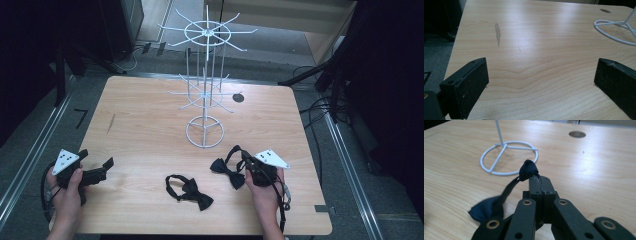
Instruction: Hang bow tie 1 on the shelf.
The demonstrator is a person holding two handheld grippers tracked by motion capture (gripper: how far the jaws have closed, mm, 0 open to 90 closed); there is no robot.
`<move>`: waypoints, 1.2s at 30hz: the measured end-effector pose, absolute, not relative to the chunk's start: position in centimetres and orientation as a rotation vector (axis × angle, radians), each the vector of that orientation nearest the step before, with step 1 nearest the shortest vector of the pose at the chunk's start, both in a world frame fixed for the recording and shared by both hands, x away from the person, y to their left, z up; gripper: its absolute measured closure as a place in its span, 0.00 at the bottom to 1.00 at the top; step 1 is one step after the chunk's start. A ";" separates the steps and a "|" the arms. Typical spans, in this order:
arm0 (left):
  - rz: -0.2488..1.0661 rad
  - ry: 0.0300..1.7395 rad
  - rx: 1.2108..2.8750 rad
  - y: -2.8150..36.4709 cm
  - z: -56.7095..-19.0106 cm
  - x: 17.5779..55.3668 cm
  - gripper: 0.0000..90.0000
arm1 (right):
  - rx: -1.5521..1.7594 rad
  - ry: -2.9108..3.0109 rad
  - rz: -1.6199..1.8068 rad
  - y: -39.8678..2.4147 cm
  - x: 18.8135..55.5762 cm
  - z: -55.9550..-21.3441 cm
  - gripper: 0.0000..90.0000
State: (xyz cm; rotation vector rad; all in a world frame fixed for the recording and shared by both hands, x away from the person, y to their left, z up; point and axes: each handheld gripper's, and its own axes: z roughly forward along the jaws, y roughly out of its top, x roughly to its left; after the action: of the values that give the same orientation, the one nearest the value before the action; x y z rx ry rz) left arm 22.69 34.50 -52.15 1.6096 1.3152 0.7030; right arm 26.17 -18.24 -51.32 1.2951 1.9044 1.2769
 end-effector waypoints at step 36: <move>0.697 1.308 1.614 34.5 -52.1 22.7 0.00 | 1.113 1.771 1.419 -17.5 25.6 -44.0 1.00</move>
State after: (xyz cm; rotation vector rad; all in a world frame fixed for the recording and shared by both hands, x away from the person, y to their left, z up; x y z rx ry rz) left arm 22.67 34.52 -52.14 1.6142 1.3079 0.6968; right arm 25.58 -17.50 -44.05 1.1131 1.7712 1.4190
